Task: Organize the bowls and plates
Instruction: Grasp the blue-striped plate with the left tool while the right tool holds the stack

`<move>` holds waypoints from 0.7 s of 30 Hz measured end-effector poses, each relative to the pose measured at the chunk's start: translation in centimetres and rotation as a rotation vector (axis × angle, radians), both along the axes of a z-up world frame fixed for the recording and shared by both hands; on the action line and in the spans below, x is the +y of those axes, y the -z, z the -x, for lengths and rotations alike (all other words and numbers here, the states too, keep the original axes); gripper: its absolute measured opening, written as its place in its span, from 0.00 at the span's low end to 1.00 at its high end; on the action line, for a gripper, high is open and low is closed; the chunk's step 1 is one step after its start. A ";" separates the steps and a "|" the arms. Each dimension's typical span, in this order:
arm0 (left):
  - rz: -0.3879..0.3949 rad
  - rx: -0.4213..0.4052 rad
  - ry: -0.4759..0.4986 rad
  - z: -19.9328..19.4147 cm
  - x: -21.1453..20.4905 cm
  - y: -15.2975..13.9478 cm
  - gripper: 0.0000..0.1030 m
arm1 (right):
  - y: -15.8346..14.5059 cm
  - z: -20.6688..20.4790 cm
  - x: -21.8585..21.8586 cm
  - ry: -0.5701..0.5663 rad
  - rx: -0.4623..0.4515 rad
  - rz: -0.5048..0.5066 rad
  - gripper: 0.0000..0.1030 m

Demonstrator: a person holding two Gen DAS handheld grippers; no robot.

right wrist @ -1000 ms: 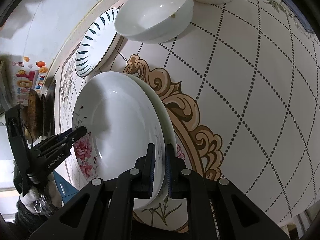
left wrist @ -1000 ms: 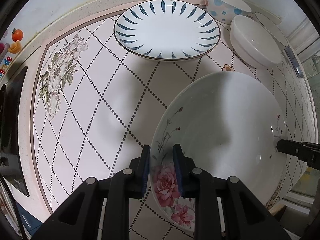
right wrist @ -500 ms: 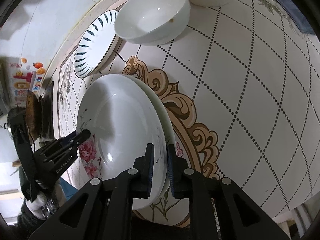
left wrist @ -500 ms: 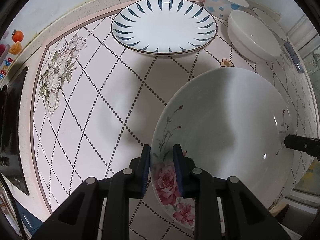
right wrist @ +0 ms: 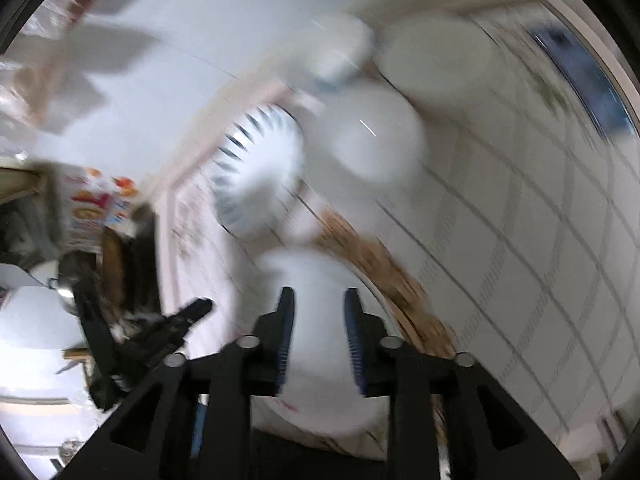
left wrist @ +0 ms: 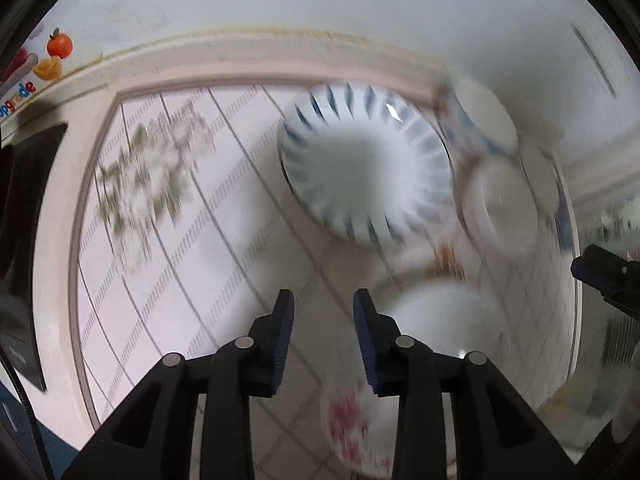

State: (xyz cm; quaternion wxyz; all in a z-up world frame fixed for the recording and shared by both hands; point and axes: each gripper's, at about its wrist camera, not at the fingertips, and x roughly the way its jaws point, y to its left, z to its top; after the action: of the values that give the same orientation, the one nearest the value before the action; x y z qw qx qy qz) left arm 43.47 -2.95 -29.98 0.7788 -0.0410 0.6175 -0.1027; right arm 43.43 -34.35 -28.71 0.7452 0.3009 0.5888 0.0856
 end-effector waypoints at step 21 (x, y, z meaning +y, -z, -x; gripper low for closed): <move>-0.008 0.172 -0.048 -11.8 -0.2 8.1 0.28 | 9.7 -20.1 6.4 -0.267 0.252 0.284 0.37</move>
State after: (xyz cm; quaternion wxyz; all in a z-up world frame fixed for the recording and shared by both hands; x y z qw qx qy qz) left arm 55.24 -3.14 -38.08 0.7253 -0.0614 0.6813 -0.0774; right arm 63.50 -27.91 -38.45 0.6829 0.1209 0.7179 0.0615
